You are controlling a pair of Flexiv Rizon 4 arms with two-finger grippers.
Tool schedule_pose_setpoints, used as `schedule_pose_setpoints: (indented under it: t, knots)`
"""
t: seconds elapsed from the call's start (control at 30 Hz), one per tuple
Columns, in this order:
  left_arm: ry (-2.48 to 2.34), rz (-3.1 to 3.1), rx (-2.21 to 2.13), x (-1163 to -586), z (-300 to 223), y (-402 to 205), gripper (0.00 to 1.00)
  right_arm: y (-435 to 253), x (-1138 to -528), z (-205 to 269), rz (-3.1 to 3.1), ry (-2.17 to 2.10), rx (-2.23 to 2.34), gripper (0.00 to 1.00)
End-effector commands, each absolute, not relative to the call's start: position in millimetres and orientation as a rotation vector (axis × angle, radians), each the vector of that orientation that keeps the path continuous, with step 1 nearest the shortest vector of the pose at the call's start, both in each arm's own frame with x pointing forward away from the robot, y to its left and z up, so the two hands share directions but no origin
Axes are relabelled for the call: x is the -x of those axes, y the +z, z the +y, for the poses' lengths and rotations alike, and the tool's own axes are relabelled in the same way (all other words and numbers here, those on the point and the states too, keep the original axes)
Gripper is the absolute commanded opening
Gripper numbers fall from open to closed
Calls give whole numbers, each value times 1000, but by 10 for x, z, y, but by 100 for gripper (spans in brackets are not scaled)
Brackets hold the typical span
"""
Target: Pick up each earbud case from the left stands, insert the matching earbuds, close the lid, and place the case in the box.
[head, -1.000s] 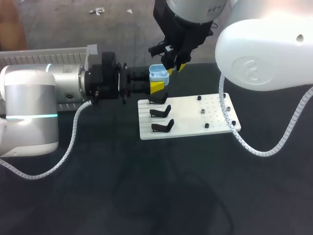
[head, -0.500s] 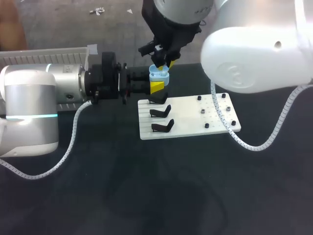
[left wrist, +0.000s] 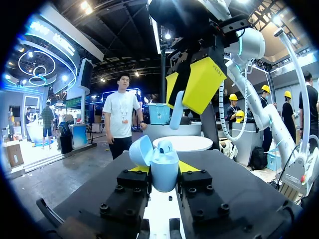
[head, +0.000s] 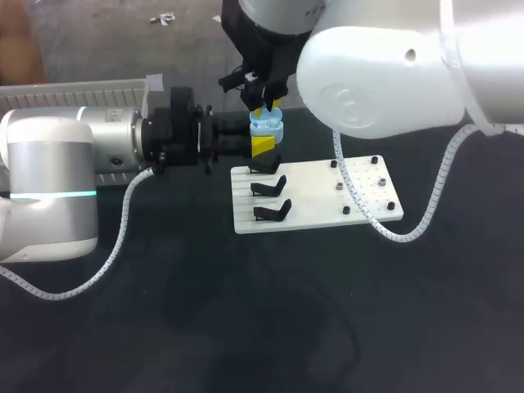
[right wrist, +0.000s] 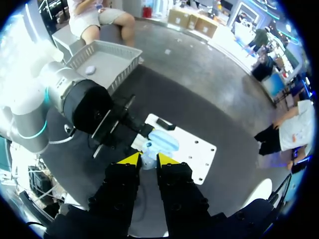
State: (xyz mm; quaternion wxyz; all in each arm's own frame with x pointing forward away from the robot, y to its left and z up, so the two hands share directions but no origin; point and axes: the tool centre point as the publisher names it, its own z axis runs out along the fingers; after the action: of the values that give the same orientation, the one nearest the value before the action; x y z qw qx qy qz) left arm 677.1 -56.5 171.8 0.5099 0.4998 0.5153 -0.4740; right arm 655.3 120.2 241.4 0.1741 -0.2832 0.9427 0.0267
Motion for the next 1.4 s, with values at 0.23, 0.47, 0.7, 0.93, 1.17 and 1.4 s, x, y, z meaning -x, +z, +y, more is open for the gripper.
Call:
schedule_pose_setpoints:
  t: [0.23,0.47,0.7,0.93,1.17,1.4]
  knots:
    - [-1133,1241,-1197,-6753,-573,1716,0,2308,-6589,1239,2645,103,824,0]
    - [-1133,1241,-1197,-6753,-573,1716,0,2273,-6579,1246,2645,93,843,0]
    - [-1133,1241,-1197,-6753,-573,1716,0,2250,-6594,1214,2653,82,834,0]
    - [-1133,1241,-1197,-6753,-573,1716,0,2238,-6617,1219,2661,53,840,0]
    - [-1133,1241,-1197,-6753,-573,1716,0,2235,-6621,1232,2663,42,841,0]
    - [-1133,1241,-1197,-6753,-573,1716,0,2217,-6629,1234,2672,31,840,0]
